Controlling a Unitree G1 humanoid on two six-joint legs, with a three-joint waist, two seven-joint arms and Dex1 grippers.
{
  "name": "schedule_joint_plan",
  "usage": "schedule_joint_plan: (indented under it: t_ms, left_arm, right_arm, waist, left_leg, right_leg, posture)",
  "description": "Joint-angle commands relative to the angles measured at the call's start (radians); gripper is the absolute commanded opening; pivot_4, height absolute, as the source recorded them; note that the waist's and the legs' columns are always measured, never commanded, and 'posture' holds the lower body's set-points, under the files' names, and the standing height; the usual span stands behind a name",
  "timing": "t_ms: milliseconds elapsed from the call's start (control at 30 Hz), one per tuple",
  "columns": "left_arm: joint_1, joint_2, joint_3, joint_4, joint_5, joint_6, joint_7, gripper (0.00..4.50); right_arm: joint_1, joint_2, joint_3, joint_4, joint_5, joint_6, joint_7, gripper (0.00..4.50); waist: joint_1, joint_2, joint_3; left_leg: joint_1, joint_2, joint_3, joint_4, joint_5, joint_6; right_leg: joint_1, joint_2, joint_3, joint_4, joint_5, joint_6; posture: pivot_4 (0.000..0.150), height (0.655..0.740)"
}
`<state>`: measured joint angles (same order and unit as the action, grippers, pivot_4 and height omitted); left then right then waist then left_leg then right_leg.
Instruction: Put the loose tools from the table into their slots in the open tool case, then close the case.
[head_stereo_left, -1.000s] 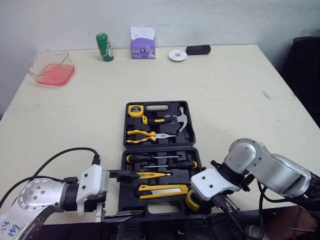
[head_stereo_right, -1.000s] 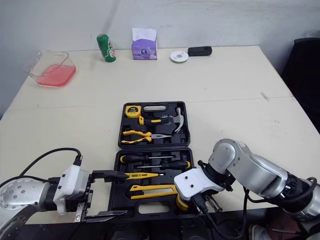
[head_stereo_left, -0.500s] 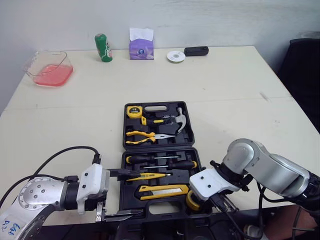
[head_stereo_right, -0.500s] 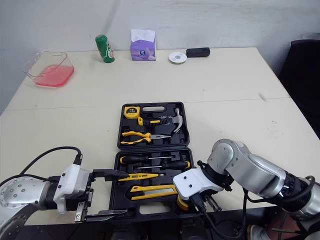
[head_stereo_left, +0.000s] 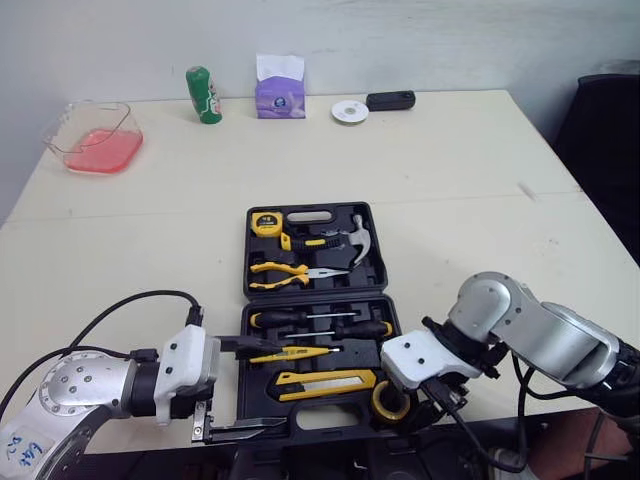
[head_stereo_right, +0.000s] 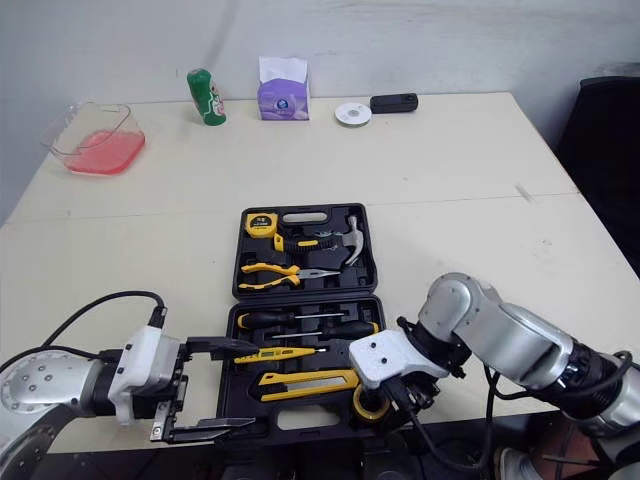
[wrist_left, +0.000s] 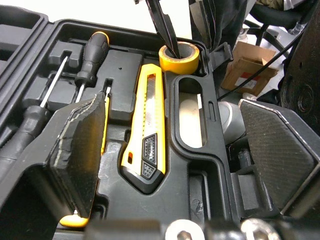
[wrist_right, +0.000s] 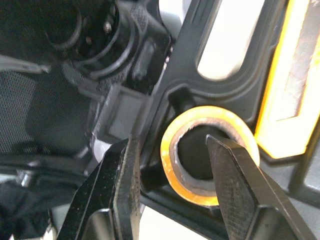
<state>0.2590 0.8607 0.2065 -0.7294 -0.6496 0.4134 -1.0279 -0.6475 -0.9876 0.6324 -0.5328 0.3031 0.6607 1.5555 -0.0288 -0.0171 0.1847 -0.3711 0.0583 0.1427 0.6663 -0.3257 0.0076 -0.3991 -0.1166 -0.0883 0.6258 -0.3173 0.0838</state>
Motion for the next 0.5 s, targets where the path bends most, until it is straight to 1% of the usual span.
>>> schedule_joint_plan:
  t_ms: [33, 67, 133, 200, 267, 367, 500]
  left_arm:
    - [0.006, -0.007, -0.006, -0.005, 0.0, -0.015, -0.003, 4.5]
    - [0.01, -0.008, -0.008, -0.007, 0.003, -0.018, -0.003, 4.5]
    - [0.004, -0.013, -0.014, -0.002, 0.008, -0.023, -0.001, 4.5]
    - [-0.001, -0.016, -0.015, 0.003, 0.008, -0.028, -0.003, 4.5]
    - [-0.003, -0.019, -0.016, 0.002, 0.005, -0.042, -0.016, 4.5]
    - [-0.005, -0.017, -0.01, 0.004, -0.02, -0.045, -0.04, 4.5]
    - [-0.005, 0.007, 0.016, 0.019, -0.073, 0.006, -0.061, 4.5]
  right_arm:
    - [-0.01, -0.037, -0.066, 0.003, 0.13, -0.001, 0.059, 2.19]
    - [-0.005, -0.046, -0.074, 0.005, 0.16, -0.005, 0.059, 2.19]
    - [0.054, -0.115, -0.138, 0.038, 0.254, -0.063, 0.059, 2.19]
    - [0.119, -0.125, -0.238, 0.055, 0.346, -0.075, 0.059, 2.19]
    - [0.172, -0.097, -0.32, 0.061, 0.405, -0.086, 0.048, 2.19]
    - [0.226, -0.078, -0.375, 0.059, 0.425, -0.091, 0.016, 2.19]
    - [0.288, -0.041, -0.43, 0.043, 0.441, -0.116, 0.005, 2.19]
  waist:
    - [0.0, 0.0, 0.0]
    - [0.0, 0.0, 0.0]
    - [0.002, 0.0, 0.0]
    - [0.004, 0.0, 0.0]
    - [0.004, 0.0, 0.0]
    - [0.0, 0.0, 0.001]
    - [0.002, 0.0, 0.001]
  left_leg:
    - [0.0, 0.0, 0.0, 0.0, 0.0, 0.0]
    - [0.0, 0.0, 0.0, 0.0, 0.0, 0.0]
    - [0.0, 0.0, 0.0, 0.0, 0.0, 0.0]
    - [-0.001, 0.0, 0.0, 0.0, -0.001, 0.0]
    - [-0.001, 0.0, 0.0, 0.0, -0.001, 0.0]
    - [0.0, 0.0, 0.0, 0.0, -0.001, 0.0]
    - [0.0, 0.002, 0.0, 0.0, 0.0, 0.0]
  right_leg:
    - [0.0, 0.0, 0.0, 0.0, 0.0, 0.0]
    - [0.0, 0.0, 0.0, 0.0, 0.0, 0.0]
    - [0.0, 0.0, 0.0, 0.0, 0.0, 0.0]
    - [0.0, 0.0, 0.0, -0.001, 0.0, 0.0]
    - [0.001, 0.0, 0.0, -0.002, 0.0, 0.0]
    - [0.001, 0.001, 0.0, -0.001, 0.0, 0.0]
    - [0.001, 0.002, 0.0, 0.0, 0.0, 0.0]
  posture:
    - [0.15, 0.74]
    - [0.15, 0.74]
    - [0.15, 0.74]
    - [0.15, 0.74]
    - [0.15, 0.74]
    - [0.15, 0.74]
    - [0.15, 0.74]
